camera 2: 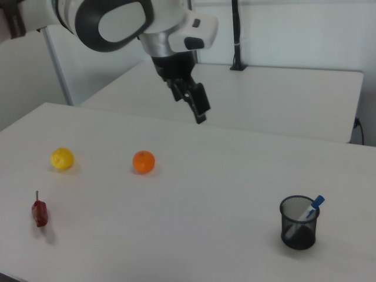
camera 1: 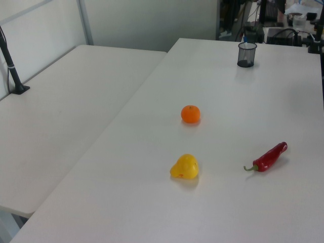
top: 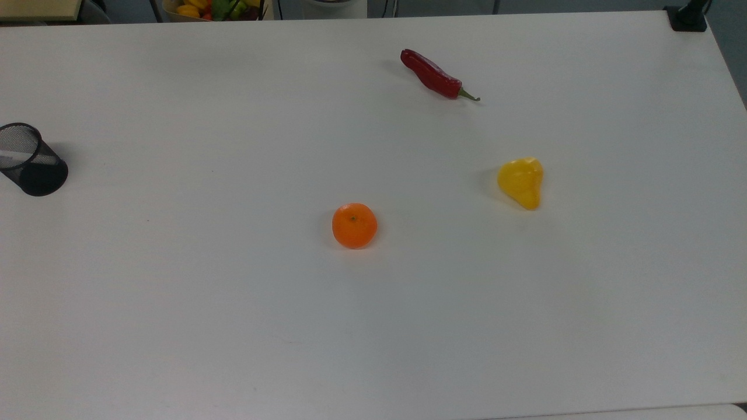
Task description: Place marker
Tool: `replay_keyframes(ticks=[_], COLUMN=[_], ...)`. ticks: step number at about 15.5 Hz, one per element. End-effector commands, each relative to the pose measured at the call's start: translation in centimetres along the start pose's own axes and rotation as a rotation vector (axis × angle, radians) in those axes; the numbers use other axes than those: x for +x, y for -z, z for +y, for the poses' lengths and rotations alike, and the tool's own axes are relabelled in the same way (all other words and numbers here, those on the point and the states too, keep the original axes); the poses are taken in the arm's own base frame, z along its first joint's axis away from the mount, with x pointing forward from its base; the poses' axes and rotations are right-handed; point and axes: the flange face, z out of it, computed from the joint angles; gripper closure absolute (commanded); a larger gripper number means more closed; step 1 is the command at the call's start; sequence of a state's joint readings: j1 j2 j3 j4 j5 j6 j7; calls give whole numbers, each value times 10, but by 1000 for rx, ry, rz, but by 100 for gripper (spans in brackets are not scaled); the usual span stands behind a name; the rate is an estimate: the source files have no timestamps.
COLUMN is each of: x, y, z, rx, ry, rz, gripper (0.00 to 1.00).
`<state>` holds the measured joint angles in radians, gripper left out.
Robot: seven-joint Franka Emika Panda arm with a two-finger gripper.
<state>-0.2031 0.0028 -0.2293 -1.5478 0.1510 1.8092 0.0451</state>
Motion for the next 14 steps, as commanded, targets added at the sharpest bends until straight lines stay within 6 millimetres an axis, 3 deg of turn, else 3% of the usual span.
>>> replay_keyframes(ticks=[1, 3, 5, 10, 14], x=[-29, -42, -61, -90, -96], y=[9, 13, 8, -14, -34], z=[-53, -82, -124, -184, -200], rx=[35, 36, 34, 8, -18], ry=[55, 109, 197, 390, 610], rz=[-103, -125, -175, -220, -219], gripper=[0, 0, 0, 0, 0])
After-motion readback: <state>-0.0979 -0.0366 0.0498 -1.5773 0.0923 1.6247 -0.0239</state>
